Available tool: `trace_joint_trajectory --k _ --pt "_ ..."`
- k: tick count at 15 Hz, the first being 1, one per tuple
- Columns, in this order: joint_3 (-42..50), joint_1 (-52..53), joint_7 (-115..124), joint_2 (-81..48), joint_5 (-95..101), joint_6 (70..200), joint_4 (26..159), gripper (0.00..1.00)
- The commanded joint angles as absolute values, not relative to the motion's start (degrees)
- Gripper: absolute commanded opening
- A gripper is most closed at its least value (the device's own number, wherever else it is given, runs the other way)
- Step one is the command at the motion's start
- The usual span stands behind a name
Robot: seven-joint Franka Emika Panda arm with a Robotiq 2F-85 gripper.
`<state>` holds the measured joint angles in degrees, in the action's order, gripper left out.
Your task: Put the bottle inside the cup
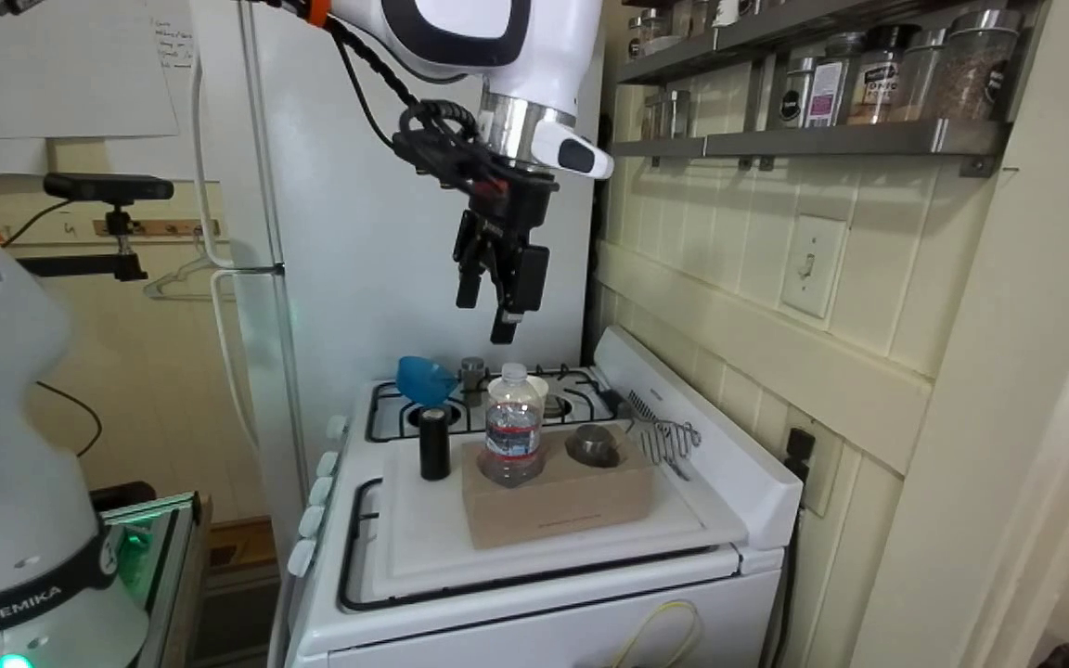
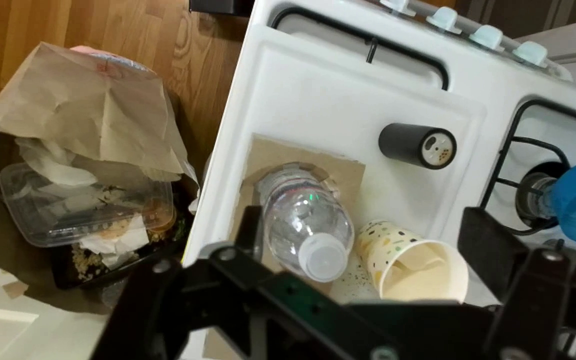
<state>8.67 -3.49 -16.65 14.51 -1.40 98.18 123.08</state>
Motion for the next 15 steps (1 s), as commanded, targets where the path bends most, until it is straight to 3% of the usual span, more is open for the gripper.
trace_joint_trajectory --k 1,15 --pt "8.8 -4.3 -16.7 14.5 -1.7 98.3 123.7 1.00" --pt "7.5 -4.6 -13.6 10.9 0.3 103.6 123.6 1.00"
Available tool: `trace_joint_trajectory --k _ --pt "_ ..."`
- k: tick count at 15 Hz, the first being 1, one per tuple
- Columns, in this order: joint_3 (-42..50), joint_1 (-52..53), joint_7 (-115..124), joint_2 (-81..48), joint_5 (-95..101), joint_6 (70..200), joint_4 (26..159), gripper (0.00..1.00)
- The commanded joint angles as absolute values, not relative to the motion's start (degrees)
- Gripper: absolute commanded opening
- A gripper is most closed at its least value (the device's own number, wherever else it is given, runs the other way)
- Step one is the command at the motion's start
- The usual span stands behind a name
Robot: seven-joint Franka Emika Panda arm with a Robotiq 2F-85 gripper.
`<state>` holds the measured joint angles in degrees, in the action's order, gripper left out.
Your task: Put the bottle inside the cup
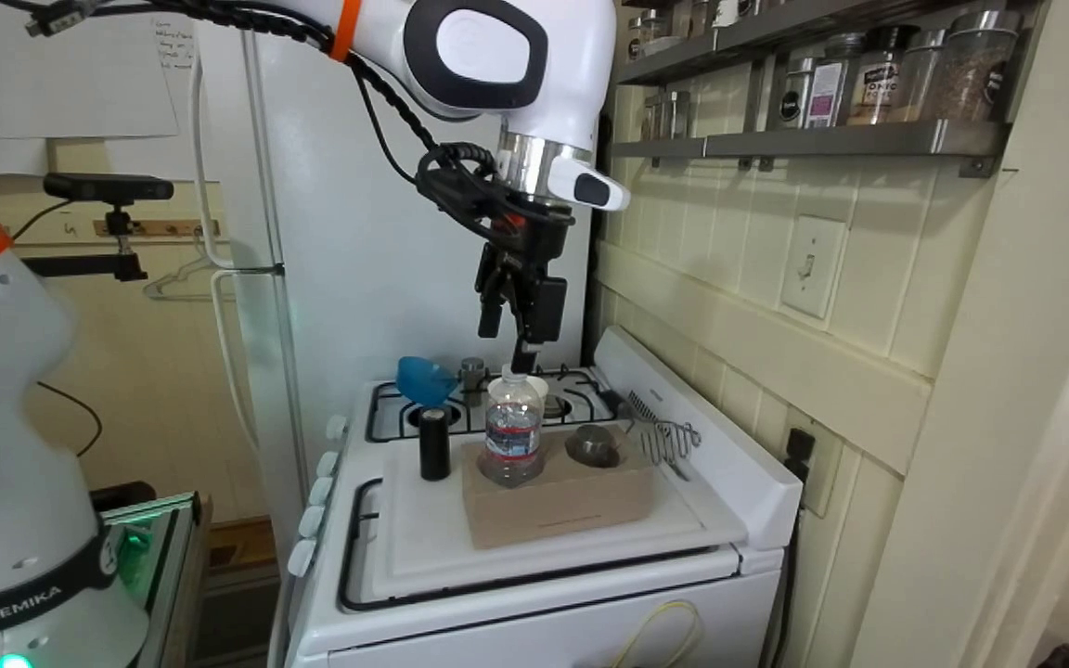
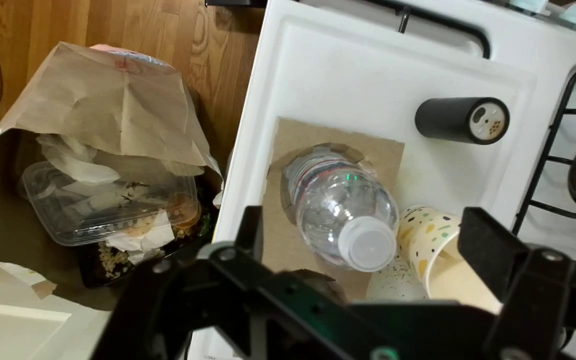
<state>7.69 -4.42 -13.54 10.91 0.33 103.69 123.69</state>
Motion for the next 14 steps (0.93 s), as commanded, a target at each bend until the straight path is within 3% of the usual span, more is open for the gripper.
trace_joint_trajectory --k 1,6,14 --pt "7.5 -4.6 -13.6 10.9 0.3 103.6 123.6 1.00" --pt "7.1 -4.4 -10.1 11.2 -1.5 115.1 126.6 1.00" --pt "5.5 -3.9 -9.8 11.6 -0.3 112.9 127.8 1.00"
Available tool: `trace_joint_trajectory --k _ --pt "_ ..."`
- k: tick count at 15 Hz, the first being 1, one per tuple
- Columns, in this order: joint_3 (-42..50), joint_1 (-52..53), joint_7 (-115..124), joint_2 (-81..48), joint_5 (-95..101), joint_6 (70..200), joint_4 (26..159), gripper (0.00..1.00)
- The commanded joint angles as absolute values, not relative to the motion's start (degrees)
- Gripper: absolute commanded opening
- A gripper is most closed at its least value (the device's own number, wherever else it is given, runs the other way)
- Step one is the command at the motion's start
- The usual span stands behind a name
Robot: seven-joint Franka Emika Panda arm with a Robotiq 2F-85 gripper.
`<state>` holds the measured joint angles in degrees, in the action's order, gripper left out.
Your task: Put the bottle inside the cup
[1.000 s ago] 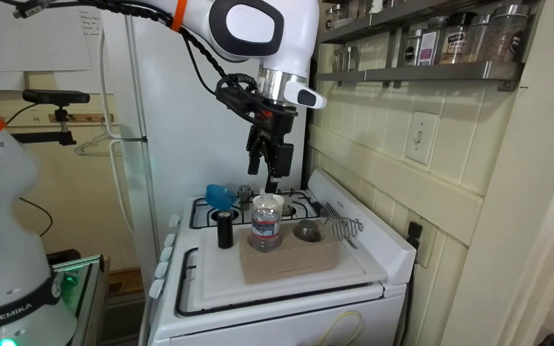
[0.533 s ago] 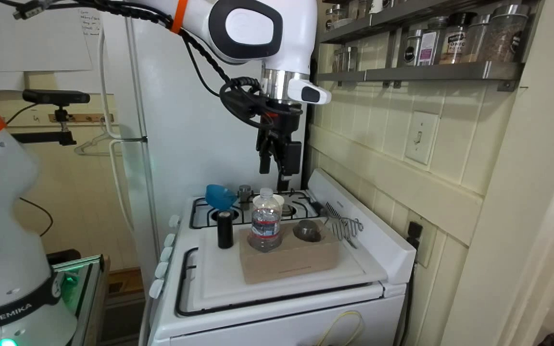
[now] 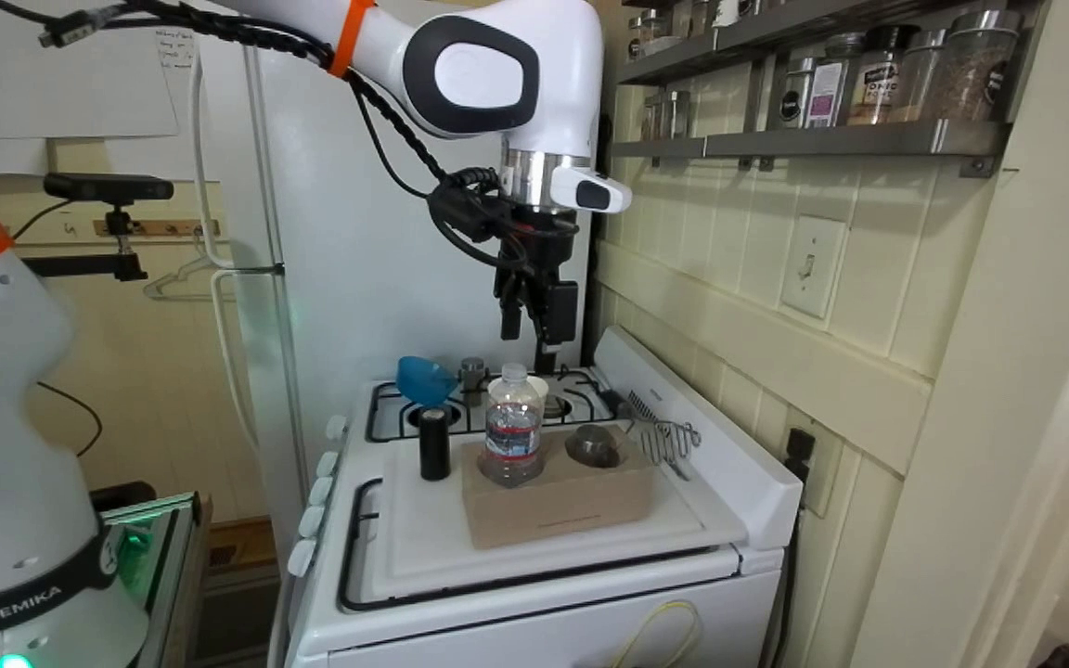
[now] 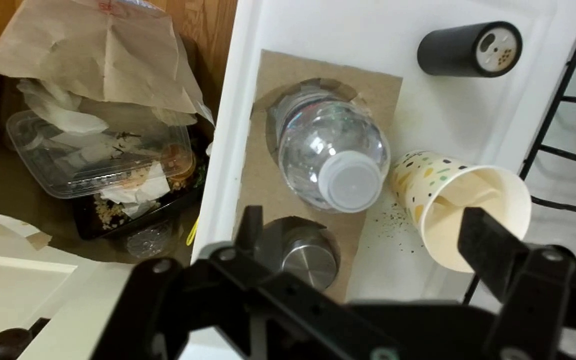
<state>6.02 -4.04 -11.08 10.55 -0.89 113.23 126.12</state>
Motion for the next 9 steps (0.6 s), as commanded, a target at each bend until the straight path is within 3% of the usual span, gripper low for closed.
trace_joint_trajectory --k 1,2,3,9 --pt "5.5 -4.1 -9.6 11.7 -0.1 112.9 128.4 1.00" --pt "5.6 -4.1 -9.6 11.6 -0.4 113.2 128.8 0.98" --pt "5.7 -4.2 -9.4 11.3 -0.7 113.5 128.9 0.86" --pt "5.6 -4.1 -9.0 11.1 -0.8 114.6 129.8 0.36"
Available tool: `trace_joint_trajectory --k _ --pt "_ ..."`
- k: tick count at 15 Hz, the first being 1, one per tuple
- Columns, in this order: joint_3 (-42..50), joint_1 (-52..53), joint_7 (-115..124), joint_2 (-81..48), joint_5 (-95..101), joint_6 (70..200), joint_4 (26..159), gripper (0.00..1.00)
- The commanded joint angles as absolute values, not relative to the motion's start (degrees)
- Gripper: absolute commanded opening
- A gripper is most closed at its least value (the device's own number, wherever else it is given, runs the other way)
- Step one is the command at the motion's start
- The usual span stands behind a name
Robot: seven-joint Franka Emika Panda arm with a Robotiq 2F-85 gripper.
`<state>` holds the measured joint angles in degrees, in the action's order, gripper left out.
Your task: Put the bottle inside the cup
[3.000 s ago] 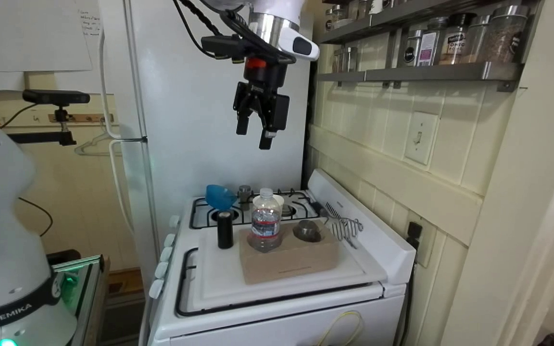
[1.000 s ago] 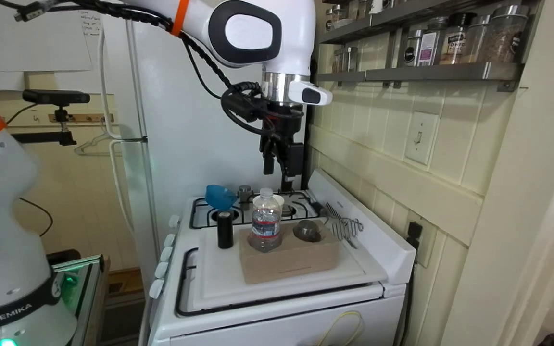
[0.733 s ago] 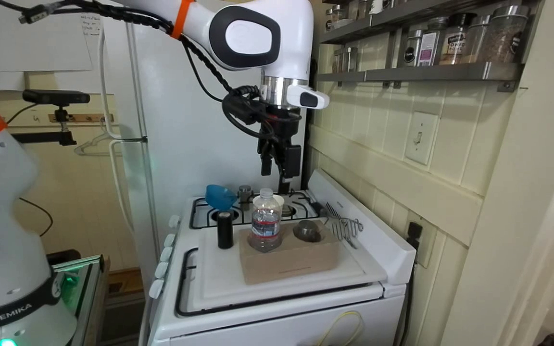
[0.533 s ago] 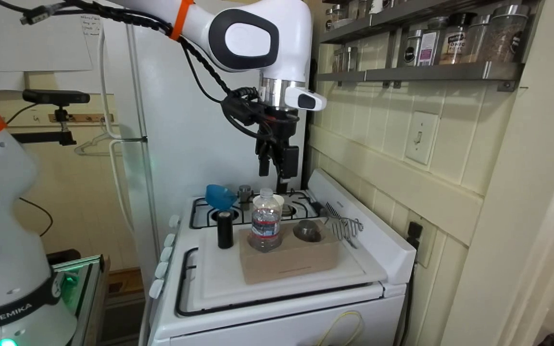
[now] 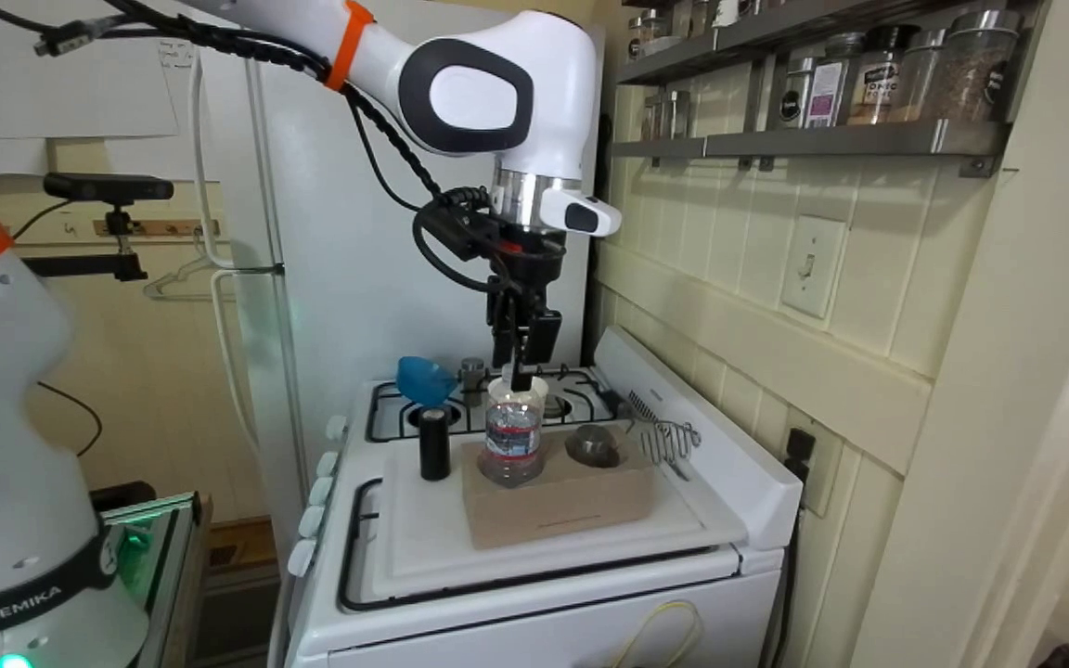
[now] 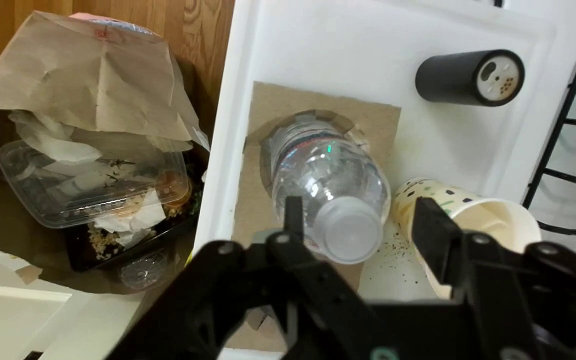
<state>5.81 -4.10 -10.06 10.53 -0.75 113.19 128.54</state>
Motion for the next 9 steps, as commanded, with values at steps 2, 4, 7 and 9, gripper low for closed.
trace_joint_trajectory --k 2,4,7,9 --pt "5.6 -4.2 -8.7 11.3 -0.4 114.6 129.7 0.33" --pt "5.6 -4.4 -8.4 11.6 0.3 114.5 129.4 0.28" --pt "5.5 -4.4 -7.9 11.7 0.9 113.8 129.3 0.08" --pt "5.4 -4.4 -8.1 12.7 1.2 112.2 129.0 0.08"
